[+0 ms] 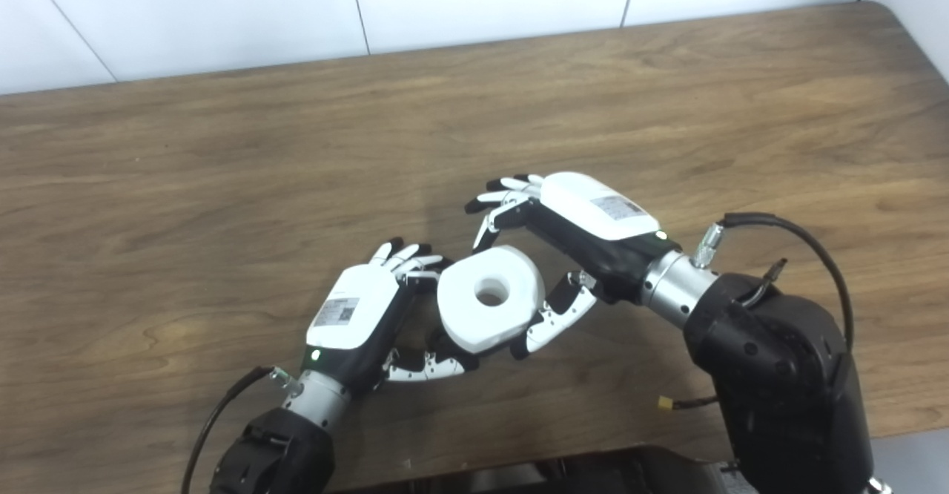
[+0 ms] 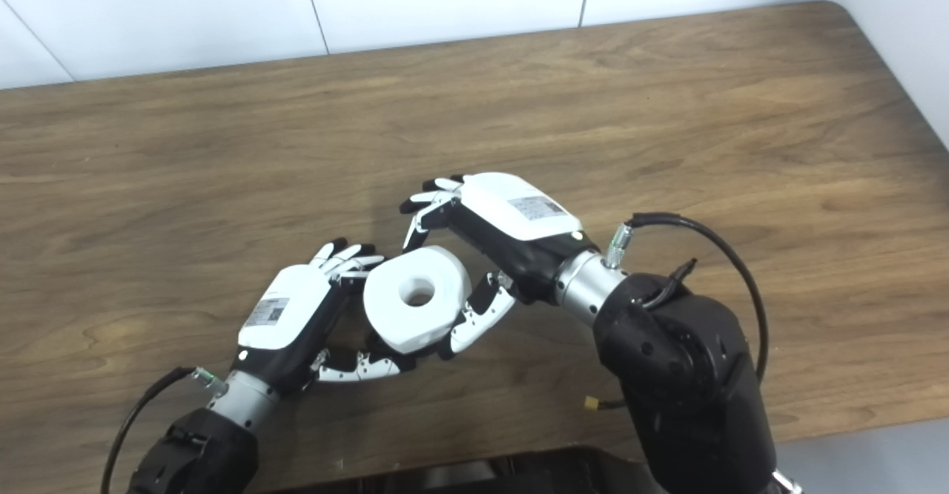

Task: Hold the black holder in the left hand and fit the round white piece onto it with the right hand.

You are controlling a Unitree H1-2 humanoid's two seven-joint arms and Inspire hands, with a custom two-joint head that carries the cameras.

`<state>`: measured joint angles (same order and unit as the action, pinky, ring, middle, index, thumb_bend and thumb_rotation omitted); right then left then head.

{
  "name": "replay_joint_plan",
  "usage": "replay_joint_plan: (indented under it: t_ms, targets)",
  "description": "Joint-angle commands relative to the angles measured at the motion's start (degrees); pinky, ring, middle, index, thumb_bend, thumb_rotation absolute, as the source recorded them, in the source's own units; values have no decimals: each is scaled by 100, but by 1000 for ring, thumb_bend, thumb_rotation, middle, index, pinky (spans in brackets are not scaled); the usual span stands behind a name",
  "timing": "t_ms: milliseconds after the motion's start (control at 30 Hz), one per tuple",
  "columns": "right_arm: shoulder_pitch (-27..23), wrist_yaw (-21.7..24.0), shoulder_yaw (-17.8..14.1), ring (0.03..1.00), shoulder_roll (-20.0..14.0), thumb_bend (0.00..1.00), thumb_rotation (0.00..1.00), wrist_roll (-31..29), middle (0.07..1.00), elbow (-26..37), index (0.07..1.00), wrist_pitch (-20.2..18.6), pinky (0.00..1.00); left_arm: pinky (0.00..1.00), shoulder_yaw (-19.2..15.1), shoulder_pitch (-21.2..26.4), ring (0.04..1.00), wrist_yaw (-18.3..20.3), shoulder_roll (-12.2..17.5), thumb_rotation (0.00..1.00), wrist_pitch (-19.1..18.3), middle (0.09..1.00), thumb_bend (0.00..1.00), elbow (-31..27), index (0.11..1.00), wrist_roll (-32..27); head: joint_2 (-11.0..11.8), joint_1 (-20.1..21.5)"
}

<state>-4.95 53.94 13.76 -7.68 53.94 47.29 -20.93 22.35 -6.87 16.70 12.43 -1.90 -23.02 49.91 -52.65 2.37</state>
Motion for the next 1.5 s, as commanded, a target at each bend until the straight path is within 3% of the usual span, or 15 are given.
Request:
replay_joint_plan:
  t_ms: [0, 767, 1467]
  targets:
    - [-146, -180, 16, 943, 1, 522, 153, -39, 864, 71, 482, 175, 980, 995, 49, -51, 913, 138, 19, 59, -45, 815, 516, -119, 488, 71, -7, -3]
    - [-12, -148, 229, 941, 30, 523, 154, -16, 867, 72, 482, 129, 1000, 998, 99, -58, 914, 131, -43, 59, -72, 813, 515, -140, 488, 140, 71, -86]
    - [-11, -517, 45, 953, -141, 521, 152, -179, 873, -140, 483, 145, 982, 995, 85, -75, 913, 176, -23, 59, -81, 811, 516, -194, 487, 133, 68, -36]
